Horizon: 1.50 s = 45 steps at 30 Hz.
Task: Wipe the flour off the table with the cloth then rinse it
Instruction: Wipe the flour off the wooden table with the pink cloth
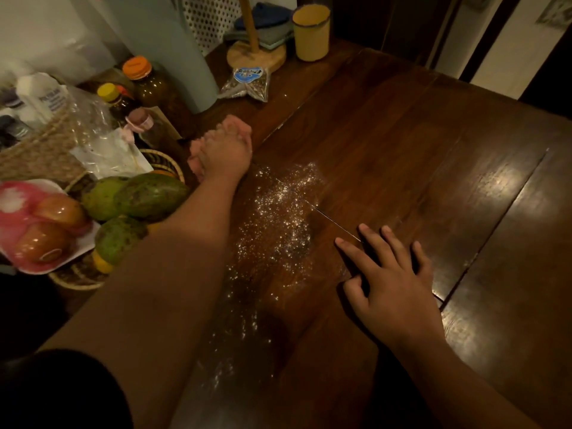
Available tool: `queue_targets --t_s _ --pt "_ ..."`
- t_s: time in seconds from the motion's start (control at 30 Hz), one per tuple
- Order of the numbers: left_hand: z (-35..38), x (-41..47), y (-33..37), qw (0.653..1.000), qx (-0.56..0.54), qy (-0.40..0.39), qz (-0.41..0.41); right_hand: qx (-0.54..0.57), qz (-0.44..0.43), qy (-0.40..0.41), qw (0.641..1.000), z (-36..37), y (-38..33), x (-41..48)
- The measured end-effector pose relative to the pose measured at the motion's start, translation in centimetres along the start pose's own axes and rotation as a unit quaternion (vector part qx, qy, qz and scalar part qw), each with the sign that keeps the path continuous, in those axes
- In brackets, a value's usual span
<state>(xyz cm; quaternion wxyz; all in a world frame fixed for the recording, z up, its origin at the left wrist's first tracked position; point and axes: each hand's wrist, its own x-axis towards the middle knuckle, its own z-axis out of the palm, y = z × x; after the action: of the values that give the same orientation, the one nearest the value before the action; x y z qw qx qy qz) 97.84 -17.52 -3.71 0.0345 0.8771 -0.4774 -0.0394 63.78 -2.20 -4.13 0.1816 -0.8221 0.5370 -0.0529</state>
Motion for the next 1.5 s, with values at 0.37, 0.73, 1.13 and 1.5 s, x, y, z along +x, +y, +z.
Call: queue_targets --t_s 0.37,0.73,1.13,1.5 --pt "1.2 -3.3 -0.6 1.000 -0.008 0.003 0.014 -0.004 -0.001 0.007 1.000 0.1 -0.1 0.0" --pt "0.6 -5.5 0.9 0.996 -0.006 0.001 0.095 -0.002 -0.005 0.011 1.000 0.0 -0.3 0.0" --pt "0.4 7.9 4.4 0.995 -0.035 -0.088 -0.008 0.004 -0.005 0.000 1.000 0.0 -0.3 0.0" --pt "-0.8 5.5 10.0 0.967 -0.091 -0.035 0.235 0.002 -0.001 -0.007 1.000 0.2 0.0 0.2"
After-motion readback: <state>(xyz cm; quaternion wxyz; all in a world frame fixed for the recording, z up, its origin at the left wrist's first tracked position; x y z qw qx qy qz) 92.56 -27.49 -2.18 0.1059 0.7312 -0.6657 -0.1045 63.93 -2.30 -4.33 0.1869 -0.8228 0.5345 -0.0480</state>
